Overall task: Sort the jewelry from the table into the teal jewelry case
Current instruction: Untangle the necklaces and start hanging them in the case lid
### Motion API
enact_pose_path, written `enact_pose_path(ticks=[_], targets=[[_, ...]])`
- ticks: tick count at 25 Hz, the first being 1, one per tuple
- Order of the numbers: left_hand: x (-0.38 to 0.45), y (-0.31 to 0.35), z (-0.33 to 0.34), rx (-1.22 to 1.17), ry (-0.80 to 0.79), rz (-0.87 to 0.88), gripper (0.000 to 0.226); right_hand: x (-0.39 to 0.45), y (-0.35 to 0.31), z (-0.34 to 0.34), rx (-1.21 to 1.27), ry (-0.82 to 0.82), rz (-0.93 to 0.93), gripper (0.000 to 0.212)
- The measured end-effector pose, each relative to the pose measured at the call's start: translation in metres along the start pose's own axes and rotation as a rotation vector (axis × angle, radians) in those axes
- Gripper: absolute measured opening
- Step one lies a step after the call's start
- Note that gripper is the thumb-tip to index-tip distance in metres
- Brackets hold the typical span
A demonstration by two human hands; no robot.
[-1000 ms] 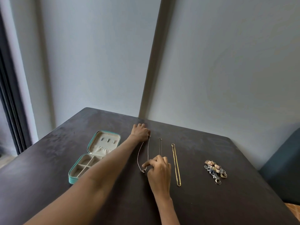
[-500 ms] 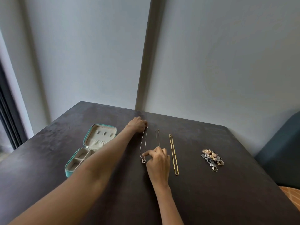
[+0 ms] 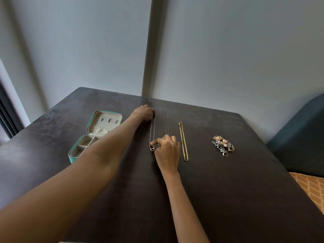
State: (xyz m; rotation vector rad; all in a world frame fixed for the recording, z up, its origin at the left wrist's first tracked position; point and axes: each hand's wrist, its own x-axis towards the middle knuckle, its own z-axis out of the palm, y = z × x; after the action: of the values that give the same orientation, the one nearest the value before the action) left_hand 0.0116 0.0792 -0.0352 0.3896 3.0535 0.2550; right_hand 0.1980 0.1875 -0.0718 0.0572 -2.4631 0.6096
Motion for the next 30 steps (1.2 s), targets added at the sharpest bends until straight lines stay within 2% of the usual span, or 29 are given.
enact_pose_path(ticks=[10, 30], targets=[[-0.008, 0.002, -0.001, -0.012, -0.065, -0.024, 0.044, -0.007, -0.001, -0.004, -0.123, -0.011, -0.047, 0.021], [-0.012, 0.005, -0.004, -0.016, -0.044, -0.011, 0.044, -0.017, 0.006, -0.004, -0.112, 0.085, -0.079, 0.03]])
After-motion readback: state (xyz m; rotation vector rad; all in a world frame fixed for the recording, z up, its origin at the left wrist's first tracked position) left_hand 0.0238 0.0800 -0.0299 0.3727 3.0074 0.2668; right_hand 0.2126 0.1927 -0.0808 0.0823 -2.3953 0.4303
